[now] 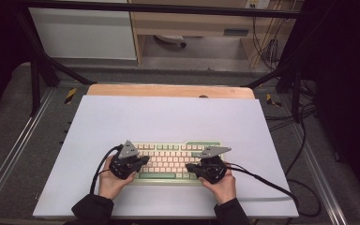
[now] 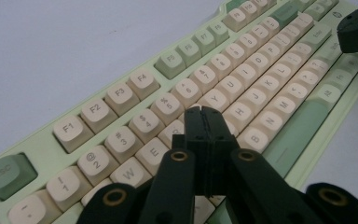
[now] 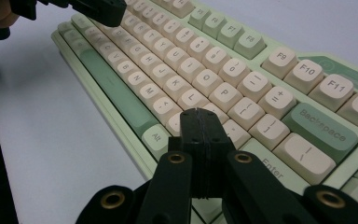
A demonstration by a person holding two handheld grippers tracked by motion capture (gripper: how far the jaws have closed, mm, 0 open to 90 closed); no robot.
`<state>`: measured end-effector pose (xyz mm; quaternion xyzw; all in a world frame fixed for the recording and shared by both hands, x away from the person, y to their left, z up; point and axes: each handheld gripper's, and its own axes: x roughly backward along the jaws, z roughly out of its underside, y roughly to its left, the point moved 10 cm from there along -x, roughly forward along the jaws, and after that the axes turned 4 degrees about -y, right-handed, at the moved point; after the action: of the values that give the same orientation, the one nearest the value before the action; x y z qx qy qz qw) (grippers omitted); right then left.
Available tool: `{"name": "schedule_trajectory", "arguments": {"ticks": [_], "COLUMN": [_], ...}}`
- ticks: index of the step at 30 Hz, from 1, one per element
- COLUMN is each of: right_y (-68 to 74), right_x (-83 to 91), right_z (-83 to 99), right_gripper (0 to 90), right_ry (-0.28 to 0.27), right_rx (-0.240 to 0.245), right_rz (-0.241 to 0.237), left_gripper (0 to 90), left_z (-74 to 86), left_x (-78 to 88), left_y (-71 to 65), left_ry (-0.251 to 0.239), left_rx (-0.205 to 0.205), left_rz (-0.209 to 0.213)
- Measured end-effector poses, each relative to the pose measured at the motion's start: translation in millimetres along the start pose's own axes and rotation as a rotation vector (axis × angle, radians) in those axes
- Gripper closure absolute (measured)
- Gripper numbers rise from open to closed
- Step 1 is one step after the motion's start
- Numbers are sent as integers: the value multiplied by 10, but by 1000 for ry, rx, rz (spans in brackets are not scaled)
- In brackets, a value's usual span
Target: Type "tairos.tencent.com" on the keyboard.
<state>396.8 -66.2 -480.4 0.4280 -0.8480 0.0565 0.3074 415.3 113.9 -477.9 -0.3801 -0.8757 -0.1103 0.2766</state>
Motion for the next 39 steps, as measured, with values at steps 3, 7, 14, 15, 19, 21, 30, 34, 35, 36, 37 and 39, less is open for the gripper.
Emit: {"name": "schedule_trajectory", "arguments": {"ticks": [3, 7, 14, 15, 19, 21, 30, 34, 35, 36, 37, 39], "right_y": [-2, -2, 23, 26, 40, 49, 99, 103, 104, 106, 108, 105], "right_x": [4, -10, -41, -47, -75, -95, -216, -245, -251, -259, -263, -268], "right_z": [-5, -10, -32, -34, -43, -56, -74, -53, -46, -44, -40, -40], "right_gripper": [900, 900, 900, 900, 900, 900, 900, 900, 900, 900, 900, 900], "right_ry": [1, -1, 4, 5, 12, 12, 21, 27, 28, 27, 29, 28], "right_rx": [-1, -2, -2, -2, -2, 5, 12, 8, 9, 8, 5, 5], "right_rz": [-1, -4, -9, -8, -13, -14, -28, -29, -30, -30, -30, -28], "left_gripper": [898, 898, 897, 897, 897, 897, 896, 896, 896, 896, 896, 896], "left_z": [23, 50, 115, 129, 177, 201, 319, 335, 335, 334, 335, 340], "left_x": [51, 112, 208, 221, 276, 305, 389, 405, 408, 412, 416, 421], "left_y": [22, 58, 114, 122, 155, 179, 263, 286, 288, 291, 295, 303], "left_ry": [-4, -11, -17, -15, -19, -20, -20, -21, -22, -24, -24, -24], "left_rx": [2, 11, 20, 20, 27, 33, 57, 62, 61, 62, 61, 62], "left_rz": [-2, -4, -14, -15, -18, -23, -32, -32, -32, -33, -33, -35]}}
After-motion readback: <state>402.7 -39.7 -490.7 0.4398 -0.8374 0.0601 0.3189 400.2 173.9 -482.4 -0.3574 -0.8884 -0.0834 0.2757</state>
